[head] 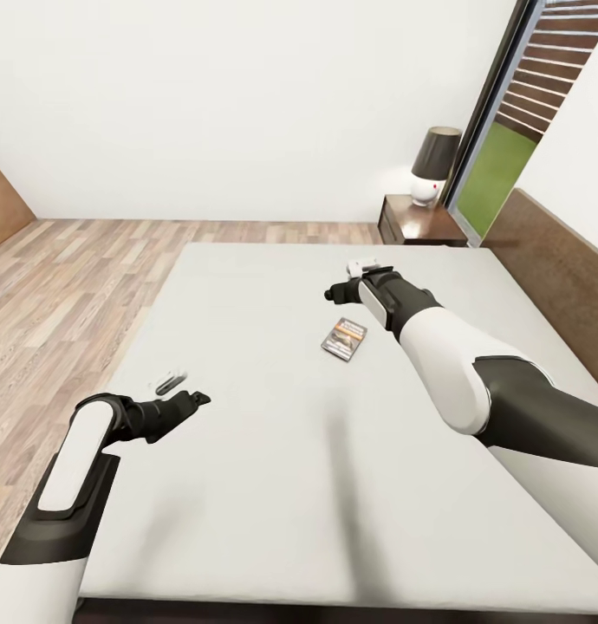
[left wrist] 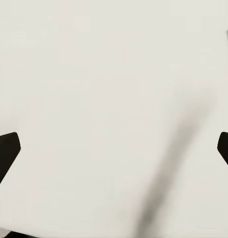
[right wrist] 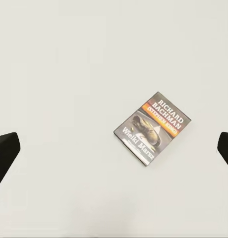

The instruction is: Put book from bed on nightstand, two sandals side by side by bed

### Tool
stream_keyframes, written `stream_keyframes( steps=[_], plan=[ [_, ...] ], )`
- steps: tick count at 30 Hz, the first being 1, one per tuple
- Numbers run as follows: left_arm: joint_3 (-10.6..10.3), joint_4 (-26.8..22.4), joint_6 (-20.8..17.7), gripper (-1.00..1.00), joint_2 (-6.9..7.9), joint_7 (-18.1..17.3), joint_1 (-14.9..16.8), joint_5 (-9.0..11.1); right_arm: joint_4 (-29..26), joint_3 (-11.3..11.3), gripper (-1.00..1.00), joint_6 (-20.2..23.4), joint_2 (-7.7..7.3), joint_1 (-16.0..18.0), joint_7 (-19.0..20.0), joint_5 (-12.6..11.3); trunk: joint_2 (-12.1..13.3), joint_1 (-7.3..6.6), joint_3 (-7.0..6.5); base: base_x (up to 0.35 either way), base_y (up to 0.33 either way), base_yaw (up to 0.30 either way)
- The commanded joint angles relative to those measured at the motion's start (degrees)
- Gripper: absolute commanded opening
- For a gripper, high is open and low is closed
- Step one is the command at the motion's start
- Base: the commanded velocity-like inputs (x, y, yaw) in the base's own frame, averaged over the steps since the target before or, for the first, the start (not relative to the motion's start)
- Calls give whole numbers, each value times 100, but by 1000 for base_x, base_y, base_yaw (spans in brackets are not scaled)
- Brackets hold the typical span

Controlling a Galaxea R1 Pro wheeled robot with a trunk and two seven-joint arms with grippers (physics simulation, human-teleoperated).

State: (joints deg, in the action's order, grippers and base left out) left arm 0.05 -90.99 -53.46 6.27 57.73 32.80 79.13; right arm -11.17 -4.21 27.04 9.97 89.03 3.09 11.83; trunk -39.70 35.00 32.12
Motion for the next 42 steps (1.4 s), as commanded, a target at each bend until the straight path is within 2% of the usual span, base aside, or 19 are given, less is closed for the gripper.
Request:
stream_keyframes(
  steps=[1, 3, 4, 9, 10, 17, 42],
  plan=[
    [1, -6, -16, 100, 2, 60, 5, 55, -11, -44, 100, 34, 3, 2, 32, 61, -6, 1, 12, 0, 0, 0],
    [2, -6, -19, 100, 6, 40, 6, 68, -13, -51, 100, 230, 3, 10, 30, 54, -6, 1, 26, 0, 0, 0],
    [-7, -2, -28, 100, -10, 6, 32, 93, -26, -68, 100, 854, 3, 67, 26, 40, -6, 1, 34, 0, 0, 0],
    [-24, -2, -34, 100, -25, 13, 101, 96, -110, -75, 100, 1071, 3, 86, 11, 35, -6, 1, 76, 0, 0, 0],
    [-44, -19, -65, 100, -36, 27, 141, 95, -262, -81, 100, 1224, 3, 98, -115, 24, -6, 1, 85, 0, 0, 0],
    [-45, -37, -109, 100, -48, 27, 142, 94, -353, -87, 100, 1283, 3, 96, -344, 12, -6, 1, 147, 0, 0, 0],
    [-51, -47, -117, 100, -43, -12, 136, 106, -377, -82, 100, 1174, 3, 69, -413, 21, -6, 1, 370, 0, 0, 0]
  ],
)
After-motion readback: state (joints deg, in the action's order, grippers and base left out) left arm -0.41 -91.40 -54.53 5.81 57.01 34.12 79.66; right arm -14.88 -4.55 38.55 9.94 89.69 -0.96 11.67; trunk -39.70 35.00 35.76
